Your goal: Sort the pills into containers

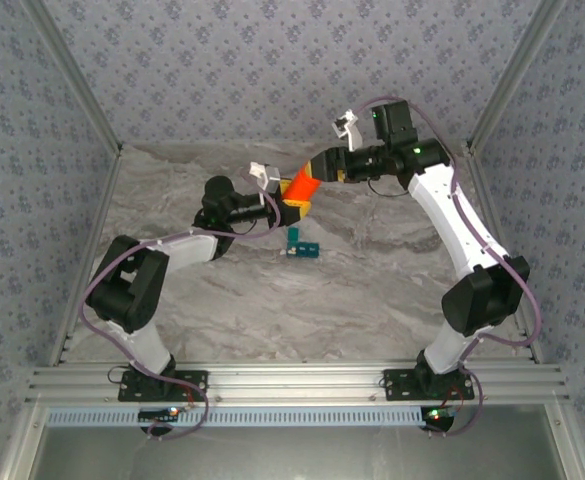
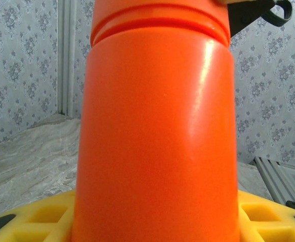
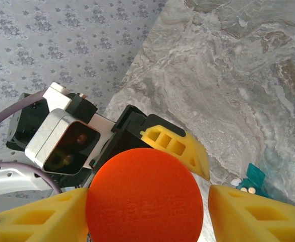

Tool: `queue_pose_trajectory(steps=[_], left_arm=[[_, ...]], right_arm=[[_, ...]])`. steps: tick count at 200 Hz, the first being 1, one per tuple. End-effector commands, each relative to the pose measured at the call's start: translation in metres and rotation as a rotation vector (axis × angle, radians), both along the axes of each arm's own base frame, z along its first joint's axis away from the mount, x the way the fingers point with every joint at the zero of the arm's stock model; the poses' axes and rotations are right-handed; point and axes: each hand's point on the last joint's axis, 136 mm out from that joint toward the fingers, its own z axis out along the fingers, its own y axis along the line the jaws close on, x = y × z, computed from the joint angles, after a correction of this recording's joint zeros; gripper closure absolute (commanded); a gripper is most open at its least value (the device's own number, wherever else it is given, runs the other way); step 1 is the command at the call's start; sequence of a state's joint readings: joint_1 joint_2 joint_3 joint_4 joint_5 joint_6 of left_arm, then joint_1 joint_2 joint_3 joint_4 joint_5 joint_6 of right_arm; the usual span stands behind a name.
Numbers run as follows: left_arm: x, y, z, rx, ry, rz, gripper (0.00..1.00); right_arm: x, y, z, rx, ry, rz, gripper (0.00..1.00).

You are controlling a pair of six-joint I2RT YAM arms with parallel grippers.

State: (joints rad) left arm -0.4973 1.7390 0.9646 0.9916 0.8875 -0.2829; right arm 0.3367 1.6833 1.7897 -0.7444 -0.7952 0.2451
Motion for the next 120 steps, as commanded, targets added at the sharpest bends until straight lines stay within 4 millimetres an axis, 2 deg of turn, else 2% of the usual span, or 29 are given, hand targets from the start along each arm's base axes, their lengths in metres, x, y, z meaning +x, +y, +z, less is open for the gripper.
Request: queue_pose_trajectory(steps=[1,27,56,80,120], left_arm=[[0.0,-0.001,0.015,-0.029,-0.045,-0.021,1.0],[0.002,-0.001,0.016,-0.03,-0.046,-0.013,1.0],[0.007,0.0,0.017,-0.023,-0.053,0.025,1.0],[0.006,0.0,0.018,-0.005,-0.087,0.055,1.0],[-0.001,-0.011,0.013,0.099,-0.182,0.129,1.0]], right_arm=[[-0.003,0.006,0.004,0.028,0.018,0.024,0.42],[-0.003,0.008,0.001,0.048,0.044,0.012,0.5],[-0.001,0.011,-0.005,0.078,0.081,-0.028,0.56],[-0.001,0.017,-0.017,0.047,0.109,-0.056,0.59],[0.004,0.022,-0.043,-0.023,0.171,-0.157,0.58]])
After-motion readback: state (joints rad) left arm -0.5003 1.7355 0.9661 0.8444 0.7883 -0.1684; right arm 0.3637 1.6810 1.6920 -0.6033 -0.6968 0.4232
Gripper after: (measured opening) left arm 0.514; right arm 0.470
